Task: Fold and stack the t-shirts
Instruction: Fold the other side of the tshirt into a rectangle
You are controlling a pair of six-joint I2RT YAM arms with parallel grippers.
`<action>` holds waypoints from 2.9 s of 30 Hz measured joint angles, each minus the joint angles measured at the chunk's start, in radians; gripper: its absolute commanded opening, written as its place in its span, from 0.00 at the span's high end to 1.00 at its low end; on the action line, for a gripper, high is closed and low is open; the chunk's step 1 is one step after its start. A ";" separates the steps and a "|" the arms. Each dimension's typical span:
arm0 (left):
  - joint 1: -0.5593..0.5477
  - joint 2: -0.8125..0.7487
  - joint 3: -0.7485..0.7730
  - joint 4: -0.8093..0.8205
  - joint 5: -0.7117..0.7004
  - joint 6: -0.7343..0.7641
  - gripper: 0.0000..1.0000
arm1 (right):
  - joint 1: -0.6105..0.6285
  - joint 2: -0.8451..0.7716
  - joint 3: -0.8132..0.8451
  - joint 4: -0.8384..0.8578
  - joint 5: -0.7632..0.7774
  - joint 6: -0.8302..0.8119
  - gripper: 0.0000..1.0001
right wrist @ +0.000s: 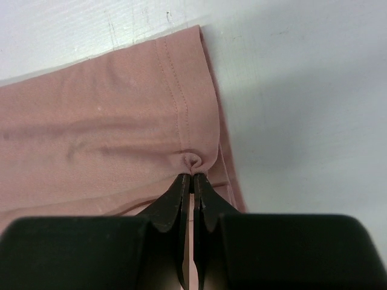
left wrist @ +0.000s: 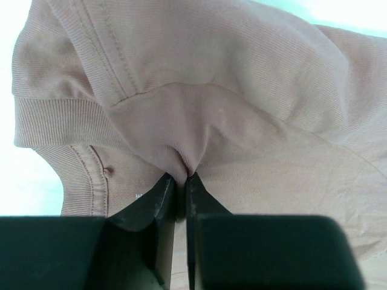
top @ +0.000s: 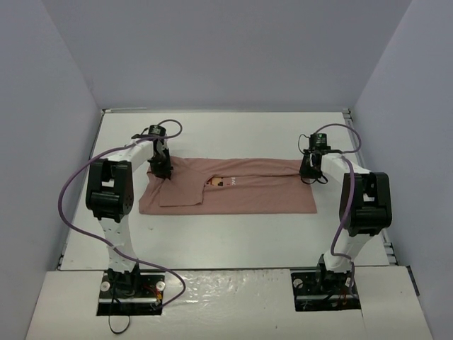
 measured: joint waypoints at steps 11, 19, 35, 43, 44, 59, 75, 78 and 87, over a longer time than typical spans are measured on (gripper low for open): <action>0.007 0.000 0.000 0.000 0.006 -0.015 1.00 | 0.028 -0.216 -0.127 0.013 0.129 -0.030 0.96; 0.019 0.000 0.000 -0.004 0.013 -0.020 0.99 | 0.026 -0.215 -0.195 0.006 0.150 -0.016 0.74; 0.028 0.000 0.004 -0.034 0.019 -0.019 0.98 | 0.026 -0.140 0.050 -0.019 0.082 0.007 0.67; 0.029 0.000 0.004 -0.037 0.021 -0.019 0.98 | 0.026 0.051 0.136 -0.012 0.066 0.001 0.64; 0.029 0.000 0.004 -0.037 0.021 -0.019 0.98 | 0.026 0.068 0.136 -0.014 0.064 0.001 0.64; 0.029 0.000 0.004 -0.037 0.022 -0.019 0.98 | 0.026 0.141 0.170 -0.017 0.060 0.001 0.67; 0.029 0.000 0.004 -0.038 0.020 -0.017 0.98 | 0.026 0.178 0.232 -0.023 0.065 -0.005 1.00; 0.029 0.001 0.004 -0.038 0.020 -0.017 0.99 | 0.026 0.178 0.260 -0.032 0.067 -0.008 1.00; 0.029 0.002 0.004 -0.037 0.014 -0.017 0.99 | 0.026 0.187 0.347 -0.040 0.067 -0.023 1.00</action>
